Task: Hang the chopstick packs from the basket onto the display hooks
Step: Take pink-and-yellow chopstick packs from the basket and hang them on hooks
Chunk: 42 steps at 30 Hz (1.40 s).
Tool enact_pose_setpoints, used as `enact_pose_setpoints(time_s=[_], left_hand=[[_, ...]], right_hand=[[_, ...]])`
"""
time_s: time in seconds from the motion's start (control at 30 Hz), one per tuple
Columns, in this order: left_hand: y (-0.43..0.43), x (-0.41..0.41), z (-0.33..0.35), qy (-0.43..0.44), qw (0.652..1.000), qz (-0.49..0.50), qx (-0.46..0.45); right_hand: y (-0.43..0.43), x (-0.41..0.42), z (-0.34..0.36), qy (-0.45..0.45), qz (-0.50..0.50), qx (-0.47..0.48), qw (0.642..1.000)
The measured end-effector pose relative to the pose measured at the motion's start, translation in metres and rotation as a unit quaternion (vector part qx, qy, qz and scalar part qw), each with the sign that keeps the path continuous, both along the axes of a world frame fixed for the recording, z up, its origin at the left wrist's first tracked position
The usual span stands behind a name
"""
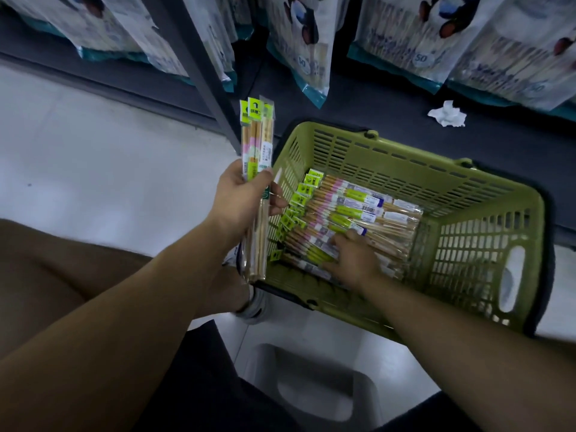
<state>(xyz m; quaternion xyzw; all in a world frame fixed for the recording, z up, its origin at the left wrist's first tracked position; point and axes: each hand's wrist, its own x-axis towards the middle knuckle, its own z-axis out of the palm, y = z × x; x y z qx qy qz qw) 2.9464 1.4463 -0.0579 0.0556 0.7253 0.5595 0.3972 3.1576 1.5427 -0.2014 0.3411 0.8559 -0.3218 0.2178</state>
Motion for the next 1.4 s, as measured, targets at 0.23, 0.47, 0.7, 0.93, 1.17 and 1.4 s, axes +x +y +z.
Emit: enact_pose_setpoints(time_s=[0.23,0.47,0.7,0.93,1.17,1.4], left_hand=[[0.0,-0.002,-0.005,-0.001,1.0,-0.001,-0.006],[-0.001,0.0,-0.001,-0.004,1.0,-0.006,0.001],[0.001,0.006,0.009,-0.027,1.0,0.002,0.014],[0.013,0.031,0.016,-0.141,0.988,-0.006,0.059],[0.01,0.023,0.025,-0.129,0.988,0.013,0.089],[0.0,-0.005,0.014,-0.051,0.998,0.027,0.016]], right_hand=[[-0.009,-0.006,-0.002,-0.013,0.062,0.054,0.997],[0.009,-0.007,0.009,0.007,0.046,0.025,0.999],[0.055,-0.018,0.059,0.117,-0.087,-0.077,0.986],[0.037,-0.07,0.147,0.285,-0.183,-0.171,0.925],[0.013,-0.079,0.159,0.323,-0.138,-0.042,0.935],[0.037,-0.043,0.09,0.148,-0.112,-0.072,0.98]])
